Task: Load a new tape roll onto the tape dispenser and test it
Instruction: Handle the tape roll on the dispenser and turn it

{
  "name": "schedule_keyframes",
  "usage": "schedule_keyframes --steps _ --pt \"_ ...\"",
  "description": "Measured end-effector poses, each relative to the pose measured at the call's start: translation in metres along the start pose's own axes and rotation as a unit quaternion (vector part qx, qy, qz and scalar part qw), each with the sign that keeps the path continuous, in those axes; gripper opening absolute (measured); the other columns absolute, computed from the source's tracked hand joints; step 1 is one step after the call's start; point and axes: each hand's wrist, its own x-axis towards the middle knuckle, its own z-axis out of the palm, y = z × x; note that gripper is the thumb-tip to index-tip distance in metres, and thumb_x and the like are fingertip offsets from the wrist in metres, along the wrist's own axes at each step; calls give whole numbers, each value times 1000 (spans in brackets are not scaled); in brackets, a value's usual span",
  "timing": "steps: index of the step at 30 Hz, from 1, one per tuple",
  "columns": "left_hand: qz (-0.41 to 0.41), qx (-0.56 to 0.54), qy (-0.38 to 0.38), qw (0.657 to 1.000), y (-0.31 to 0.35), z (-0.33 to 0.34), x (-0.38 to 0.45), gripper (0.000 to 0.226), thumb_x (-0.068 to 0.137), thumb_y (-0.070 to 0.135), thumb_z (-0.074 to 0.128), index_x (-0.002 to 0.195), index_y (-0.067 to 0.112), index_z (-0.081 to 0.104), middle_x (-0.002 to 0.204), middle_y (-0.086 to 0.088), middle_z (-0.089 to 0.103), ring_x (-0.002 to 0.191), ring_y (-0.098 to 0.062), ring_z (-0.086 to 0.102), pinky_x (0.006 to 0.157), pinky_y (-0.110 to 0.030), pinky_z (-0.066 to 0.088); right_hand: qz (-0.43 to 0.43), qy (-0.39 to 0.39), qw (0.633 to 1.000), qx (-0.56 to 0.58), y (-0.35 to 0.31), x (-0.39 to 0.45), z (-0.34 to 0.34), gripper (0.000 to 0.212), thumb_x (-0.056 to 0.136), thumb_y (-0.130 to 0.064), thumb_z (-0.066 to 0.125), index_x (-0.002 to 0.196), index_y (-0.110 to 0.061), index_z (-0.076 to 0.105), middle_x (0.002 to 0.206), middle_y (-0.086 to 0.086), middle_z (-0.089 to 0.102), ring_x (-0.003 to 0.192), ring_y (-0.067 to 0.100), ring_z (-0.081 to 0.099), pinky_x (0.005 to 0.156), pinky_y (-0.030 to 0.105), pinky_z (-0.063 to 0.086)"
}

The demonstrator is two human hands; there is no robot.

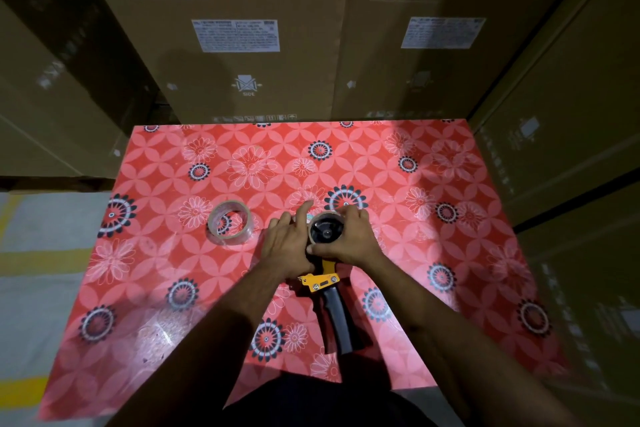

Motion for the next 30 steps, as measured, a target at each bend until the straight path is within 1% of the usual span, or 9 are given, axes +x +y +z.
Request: schedule_keyframes --steps 3,8,12,14,17,20,23,26,30 --pt "-8 -8 3 1000 0 0 -1 138 51 44 91 152 35 -2 116 -10 47 105 -29 46 92 -42 47 12 37 999 29 2 1 1 79 48 -47 91 108 -13 52 105 2 57 92 18 57 61 18 39" --pt "-9 -30 11 999 -1 2 1 146 43 52 92 151 36 -4 111 -9 52 105 -31 50 94 -47 46 -48 0 999 21 3 0 -5 92 51 -34 91 135 -18 57 128 1 66 114 20 64 92 23 51" --pt "-4 -37 18 999 -4 3 3 140 43 42 88 151 31 -1 112 -11 55 105 -32 54 95 -46 45 -9 5 1000 24 -2 -6 0 120 40 -65 79 144 -15 45 134 6 51 120 21 52 100 37 50" --pt "2 -44 19 999 -4 3 1 134 45 43 86 150 26 5 118 -13 55 105 -34 54 92 -43 44 33 26 998 36 -3 -7 1 116 36 -72 80 132 -13 50 121 4 55 109 19 56 87 34 54" --pt "22 -38 26 999 -4 2 0 126 45 47 88 145 21 14 119 -10 56 108 -30 55 95 -38 37 38 36 998 32 -1 -4 0 80 45 -53 90 109 -14 60 99 -2 66 88 18 66 60 17 45" --pt "20 -48 24 998 -3 1 0 133 46 49 91 149 22 12 120 -10 53 111 -31 52 99 -40 38 8 22 998 53 2 -3 -2 80 50 -40 90 122 -16 63 110 -3 70 96 16 66 66 4 39" --pt "10 -47 31 998 -3 1 1 146 42 52 89 153 28 -3 114 -11 52 106 -32 51 95 -43 44 -16 -1 999 52 5 -4 0 101 49 -48 80 141 -19 50 129 0 66 120 23 60 90 19 41" --pt "3 -46 21 999 -5 3 2 143 42 46 88 152 33 -3 110 -10 53 104 -31 52 94 -46 46 23 -16 1000 11 3 -5 2 119 50 -63 85 149 -19 35 138 7 46 129 27 42 97 37 41" --pt "1 -55 25 998 -9 7 -1 131 37 46 82 145 37 8 111 -6 55 105 -30 55 91 -46 47 32 4 999 13 -1 -3 0 98 42 -64 84 120 -16 51 112 3 49 103 22 54 74 29 49"
